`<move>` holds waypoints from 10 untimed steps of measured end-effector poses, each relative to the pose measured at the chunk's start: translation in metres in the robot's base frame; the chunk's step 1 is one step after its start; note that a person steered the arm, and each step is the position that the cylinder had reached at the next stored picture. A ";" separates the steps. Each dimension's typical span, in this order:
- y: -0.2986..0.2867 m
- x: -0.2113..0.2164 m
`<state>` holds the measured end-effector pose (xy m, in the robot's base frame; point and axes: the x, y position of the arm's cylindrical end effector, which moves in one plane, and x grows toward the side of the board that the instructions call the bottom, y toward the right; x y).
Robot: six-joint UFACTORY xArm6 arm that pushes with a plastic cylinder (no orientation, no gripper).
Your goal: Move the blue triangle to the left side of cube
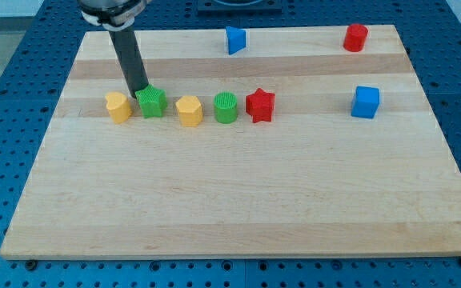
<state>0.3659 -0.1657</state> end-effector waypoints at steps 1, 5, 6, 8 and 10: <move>0.000 0.019; 0.039 -0.155; 0.099 -0.160; 0.206 -0.085; 0.222 -0.107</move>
<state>0.2588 0.0558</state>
